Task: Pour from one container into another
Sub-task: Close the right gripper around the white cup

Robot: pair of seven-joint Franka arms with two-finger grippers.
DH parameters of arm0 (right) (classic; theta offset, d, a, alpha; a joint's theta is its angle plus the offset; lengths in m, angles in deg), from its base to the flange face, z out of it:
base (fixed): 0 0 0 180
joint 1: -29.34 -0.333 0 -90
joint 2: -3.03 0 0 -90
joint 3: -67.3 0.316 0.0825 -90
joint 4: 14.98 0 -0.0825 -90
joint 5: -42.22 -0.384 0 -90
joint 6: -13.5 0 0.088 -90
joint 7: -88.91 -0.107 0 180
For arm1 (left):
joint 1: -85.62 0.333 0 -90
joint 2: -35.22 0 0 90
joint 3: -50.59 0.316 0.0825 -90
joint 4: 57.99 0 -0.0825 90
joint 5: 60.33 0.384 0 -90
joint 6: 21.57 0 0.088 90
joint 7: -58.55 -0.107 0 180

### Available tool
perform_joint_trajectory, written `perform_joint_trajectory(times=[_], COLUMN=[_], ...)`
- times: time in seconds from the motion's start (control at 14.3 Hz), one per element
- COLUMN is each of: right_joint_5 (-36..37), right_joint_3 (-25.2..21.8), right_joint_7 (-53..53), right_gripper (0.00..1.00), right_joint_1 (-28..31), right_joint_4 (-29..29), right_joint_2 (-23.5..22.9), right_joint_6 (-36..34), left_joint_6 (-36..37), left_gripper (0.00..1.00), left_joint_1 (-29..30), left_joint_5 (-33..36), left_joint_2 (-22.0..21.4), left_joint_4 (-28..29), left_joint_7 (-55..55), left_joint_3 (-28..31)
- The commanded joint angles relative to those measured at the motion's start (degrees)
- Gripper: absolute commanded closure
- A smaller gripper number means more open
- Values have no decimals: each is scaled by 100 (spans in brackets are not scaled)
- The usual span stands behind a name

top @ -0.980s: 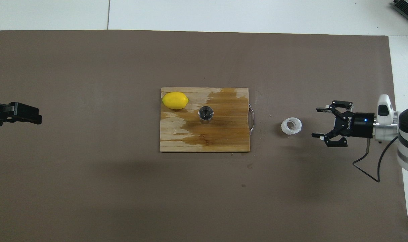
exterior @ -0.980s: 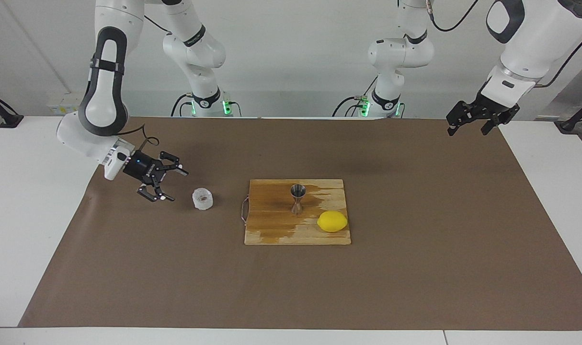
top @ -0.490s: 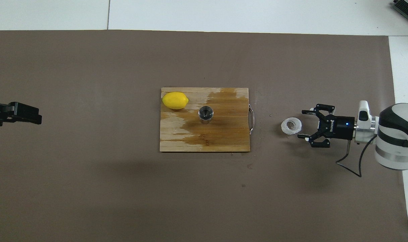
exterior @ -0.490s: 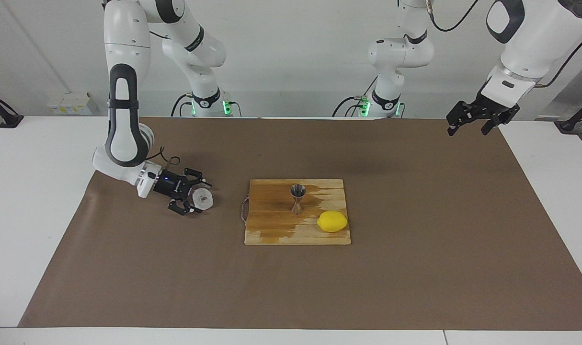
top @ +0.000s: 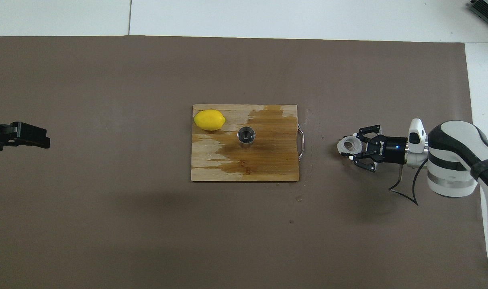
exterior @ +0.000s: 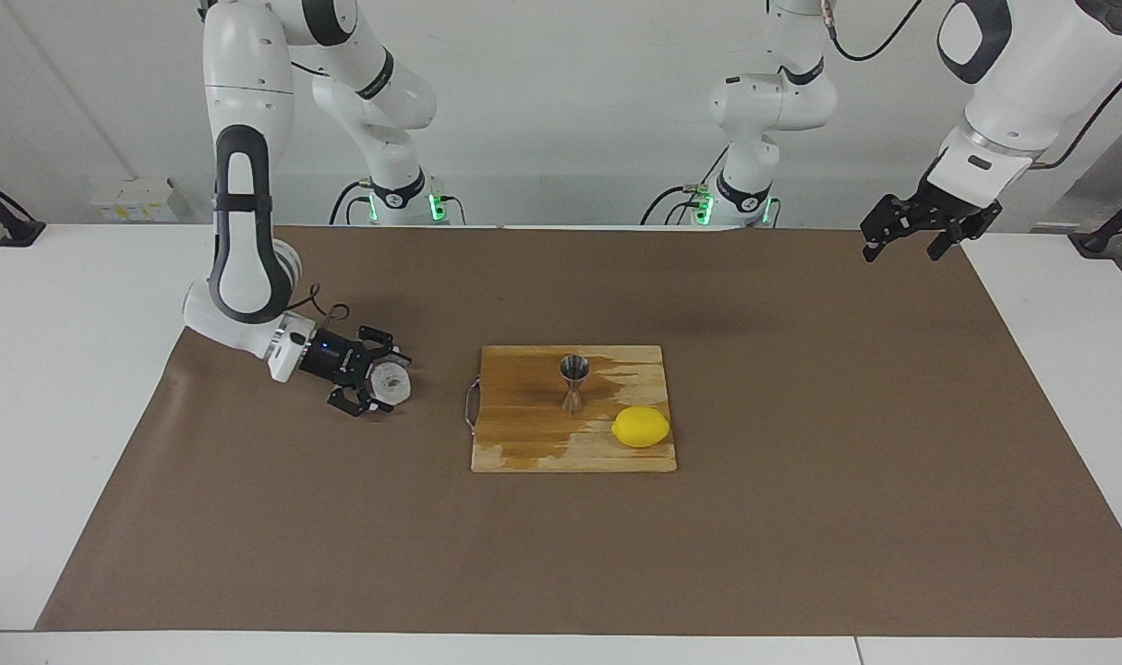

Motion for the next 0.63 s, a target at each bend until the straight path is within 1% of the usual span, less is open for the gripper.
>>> perform_joint_trajectory(times=[0.0, 0.14, 0.21, 0.42, 0.56], right_joint_5=[-96, 87, 280, 1202, 1791], right_joint_3=[65, 48, 47, 65, 56], right_joint_7=[-511, -1318, -1896, -3321, -4201], right_gripper=[94, 94, 94, 94, 94], right_joint_1=[-200, -629, -805, -1359, -1868], right_joint_4=[-148, -236, -271, -613, -841], right_joint_2=[213, 538, 679, 838, 865], right_joint_6=[203, 536, 686, 1012, 1318], left_joint_6=[60, 60, 60, 60, 60], left_gripper=[0, 0, 0, 0, 0], left_joint_1=[2, 2, 2, 2, 2], left_joint_5=[76, 76, 76, 76, 76], left_joint_2=[-79, -87, -79, -79, -79], left_joint_4=[20, 29, 29, 29, 29], left_joint_7=[4, 4, 4, 4, 4], left_joint_3=[1, 1, 1, 1, 1])
